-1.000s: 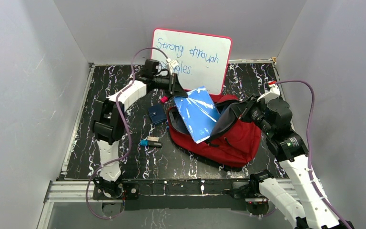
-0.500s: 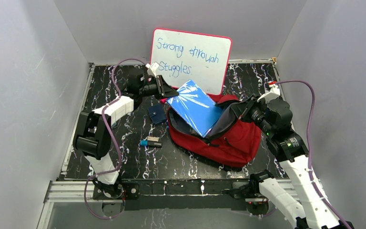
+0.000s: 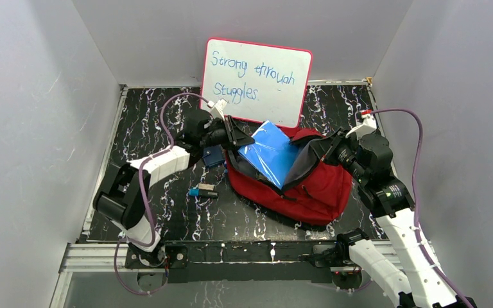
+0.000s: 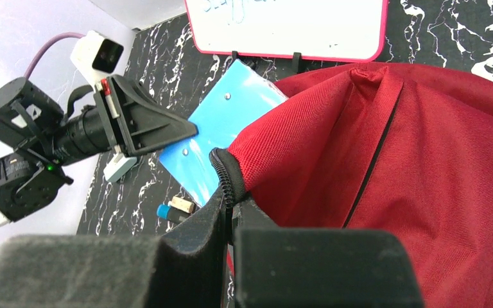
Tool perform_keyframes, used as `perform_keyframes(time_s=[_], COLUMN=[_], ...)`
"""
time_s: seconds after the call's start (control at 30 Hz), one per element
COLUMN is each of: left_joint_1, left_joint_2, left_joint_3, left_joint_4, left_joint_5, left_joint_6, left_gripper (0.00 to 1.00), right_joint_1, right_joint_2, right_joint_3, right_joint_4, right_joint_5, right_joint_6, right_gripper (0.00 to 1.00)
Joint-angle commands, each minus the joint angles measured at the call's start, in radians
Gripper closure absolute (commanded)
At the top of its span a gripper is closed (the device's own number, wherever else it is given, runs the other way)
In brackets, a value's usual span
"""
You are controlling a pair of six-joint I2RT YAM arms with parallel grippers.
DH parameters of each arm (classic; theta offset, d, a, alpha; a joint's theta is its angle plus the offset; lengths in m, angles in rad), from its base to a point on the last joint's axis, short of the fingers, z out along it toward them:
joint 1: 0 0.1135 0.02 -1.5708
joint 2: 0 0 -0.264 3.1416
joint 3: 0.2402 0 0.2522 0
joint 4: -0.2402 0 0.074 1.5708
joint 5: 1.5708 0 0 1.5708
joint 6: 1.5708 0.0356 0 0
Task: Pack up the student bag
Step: Place the files in the student bag.
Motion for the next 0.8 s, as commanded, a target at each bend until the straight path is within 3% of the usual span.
perform_keyframes(time_s=[0.0, 0.37, 0.77], left_joint_1=[-0.066, -0.212, -0.33], left_joint_2=[-0.103, -0.106, -0.029], left_joint_3=[-0.061, -0.124, -0.107], left_joint_4=[0.043, 0.069, 0.089], left_joint_5=[-0.071, -0.169, -0.166], left_joint_6=[-0.01, -0.016, -0.014], left_gripper=[1.0, 1.0, 1.0], right_joint_1=[-0.002, -0.002, -0.002], right_joint_2=[-0.013, -0.003, 0.009], right_joint_3=[0.007, 0.005, 0.003], right_joint_4=[0.058, 0.06, 0.068], right_joint_5=[-0.009, -0.022, -0.031], right_joint_6=[0.011, 0.022, 0.023], right_gripper=[0.98, 0.98, 0.98])
